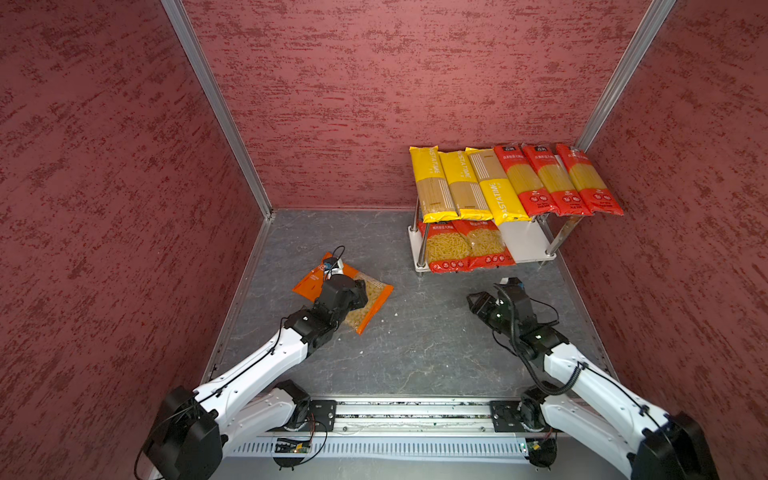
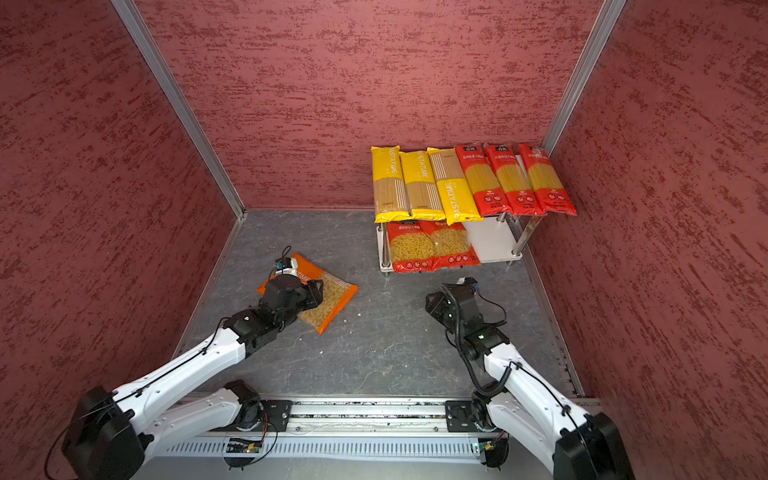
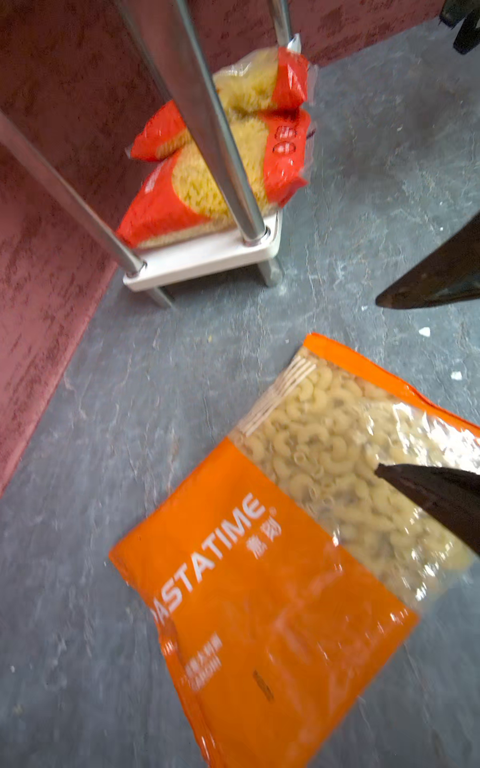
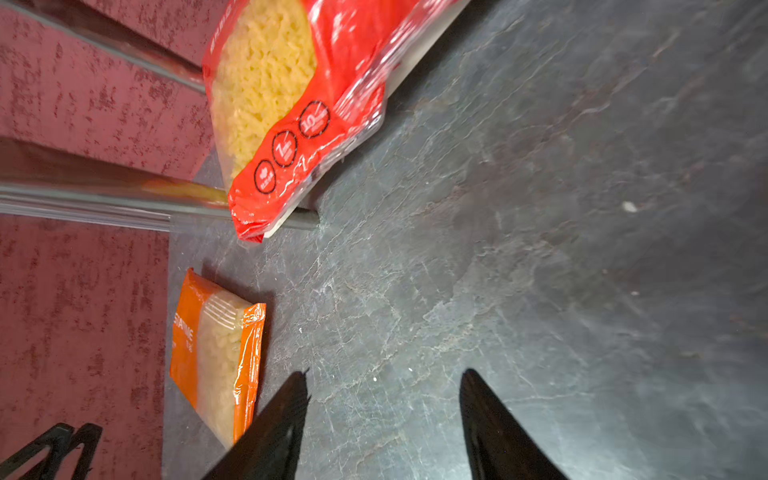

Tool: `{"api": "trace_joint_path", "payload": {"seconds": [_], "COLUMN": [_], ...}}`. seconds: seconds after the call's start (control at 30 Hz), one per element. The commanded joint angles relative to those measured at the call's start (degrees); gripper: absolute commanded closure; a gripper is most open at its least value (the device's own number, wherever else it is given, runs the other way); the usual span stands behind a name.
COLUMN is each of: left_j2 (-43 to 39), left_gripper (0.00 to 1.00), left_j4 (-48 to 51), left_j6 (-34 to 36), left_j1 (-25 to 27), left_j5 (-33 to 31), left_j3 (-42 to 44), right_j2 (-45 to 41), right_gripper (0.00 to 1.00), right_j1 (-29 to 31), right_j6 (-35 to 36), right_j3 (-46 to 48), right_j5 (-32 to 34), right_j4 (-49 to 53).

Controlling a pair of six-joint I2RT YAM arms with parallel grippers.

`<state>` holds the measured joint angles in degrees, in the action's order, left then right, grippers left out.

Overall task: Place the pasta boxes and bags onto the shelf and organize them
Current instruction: 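Withdraw the left gripper and reach both grippers to the orange macaroni bag, then grasp the orange macaroni bag's edges with both grippers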

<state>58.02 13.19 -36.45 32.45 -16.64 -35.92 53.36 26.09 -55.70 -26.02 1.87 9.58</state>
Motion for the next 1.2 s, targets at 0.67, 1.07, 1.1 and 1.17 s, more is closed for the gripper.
{"api": "trace_joint_path", "payload": {"seconds": [0.67, 1.07, 1.1, 1.17], "left_j2": [-12.32, -17.40, -17.62, -18.03], "left_gripper": [0.37, 0.35, 0.35, 0.35], "left_j4": [12.76, 15.46, 15.54, 15.64], "left_j6": [-11.12, -12.94, -12.78, -12.38], "left_j1": [-14.72, -9.90, -9.46, -8.39], "left_j5": [7.96, 6.43, 6.29, 6.32], "left_j3": [4.95, 6.36, 6.19, 5.79], "right_j2": [51.98, 61.97, 62.96, 65.16], "right_gripper": [0.34, 0.35, 0.35, 0.37], "right_j1": [31.65, 31.31, 31.31, 31.26], "right_j6": [-16.96, -22.82, -23.00, -23.72], "right_j3": [-30.15, -36.09, -36.89, -38.53], "right_j5": [11.40, 10.33, 10.05, 9.27], "right_j4": [-25.69, -27.77, -27.77, -28.40]}}
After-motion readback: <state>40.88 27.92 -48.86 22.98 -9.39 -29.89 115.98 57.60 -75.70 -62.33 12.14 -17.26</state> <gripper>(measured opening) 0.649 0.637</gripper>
